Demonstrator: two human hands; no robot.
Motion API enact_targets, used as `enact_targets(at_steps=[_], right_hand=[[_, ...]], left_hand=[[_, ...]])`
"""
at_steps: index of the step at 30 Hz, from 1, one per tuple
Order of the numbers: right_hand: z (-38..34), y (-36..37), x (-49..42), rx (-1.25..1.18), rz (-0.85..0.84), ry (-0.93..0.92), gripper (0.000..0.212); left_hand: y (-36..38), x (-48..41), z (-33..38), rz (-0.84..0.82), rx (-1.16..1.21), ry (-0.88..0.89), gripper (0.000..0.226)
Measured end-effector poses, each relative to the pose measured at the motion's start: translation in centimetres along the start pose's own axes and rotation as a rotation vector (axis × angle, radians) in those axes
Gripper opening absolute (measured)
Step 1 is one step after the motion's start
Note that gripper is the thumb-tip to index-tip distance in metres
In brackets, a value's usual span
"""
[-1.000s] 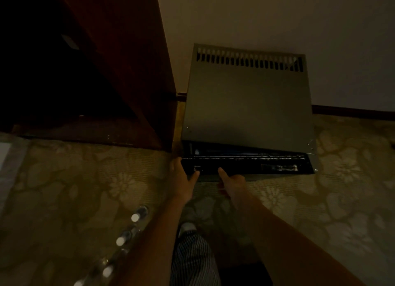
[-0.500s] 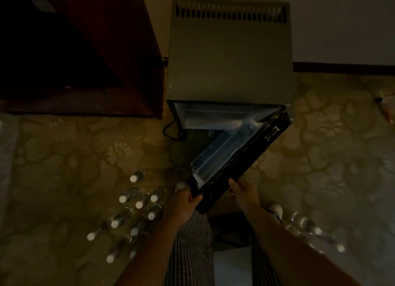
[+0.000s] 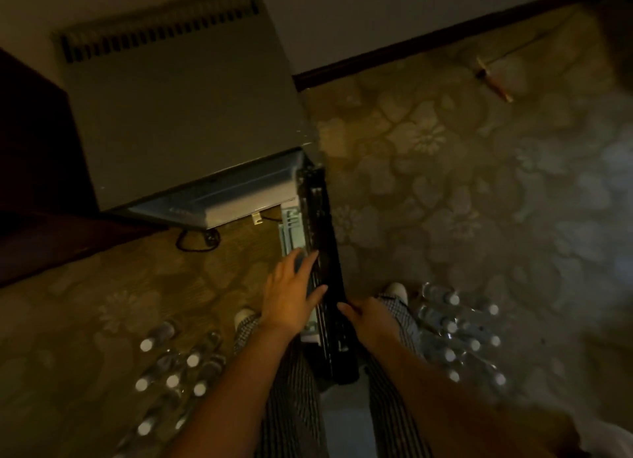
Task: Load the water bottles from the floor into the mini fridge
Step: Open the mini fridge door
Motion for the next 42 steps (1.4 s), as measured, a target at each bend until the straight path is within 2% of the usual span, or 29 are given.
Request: enact_targets(at_steps=[4,10,18,24,28,30,34,38,42], right_hand=[[2.9,-3.2,0.0,0.007,0.007,-0.03,0.035],[6.4,-9.0,-1.1,0.044,0.03,-0.007,0.034],[9.4,-15.9,-4.5,0.094,0.085,-0.035,0.035],[9.6,-18.1,-6.0,0.12,0.161,-0.064,0.038],[6.4,-18.4,-6.0,0.17,0.312,-0.139,0.037],[3.1,-18.1,-6.0,0.199,0.366,-0.247,0.032],[-4.5,-16.1,-6.9,0.194,0.333,-0.439,0.029],[-10.5,-12.0,-9.1,0.179,0.237,-0.575,0.025],[-14.9,-6.9,-11.5,0.119,0.147,-0.646,0.022]], left_hand=[[1.4,-1.1,4.8,-0.01,-0.29,0.129,0.062],[2.4,-1.9,9.2,0.081,-0.478,0.168,0.063],[3.3,-4.2,13.8,0.051,-0.472,0.108,0.062],[3.5,-5.5,14.8,-0.004,-0.391,0.092,0.064],[2.8,-5.4,13.9,-0.043,-0.383,0.139,0.064],[1.7,-5.0,13.1,-0.025,-0.344,0.172,0.063],[-1.3,-4.8,10.1,-0.03,-0.206,0.153,0.056],[-2.3,-6.0,3.7,-0.175,0.159,-0.122,0.038],[-2.5,-7.3,-3.7,-0.154,0.397,-0.32,0.033]])
Point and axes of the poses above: each hand's wrist, its own x-axis away from the middle knuckle, its own y-axis out of the palm, z = x × y, the point moved 6 cm from there along -x, towards the middle knuckle, and after that the axes turned 12 degrees about -y, right-handed, at the moved point
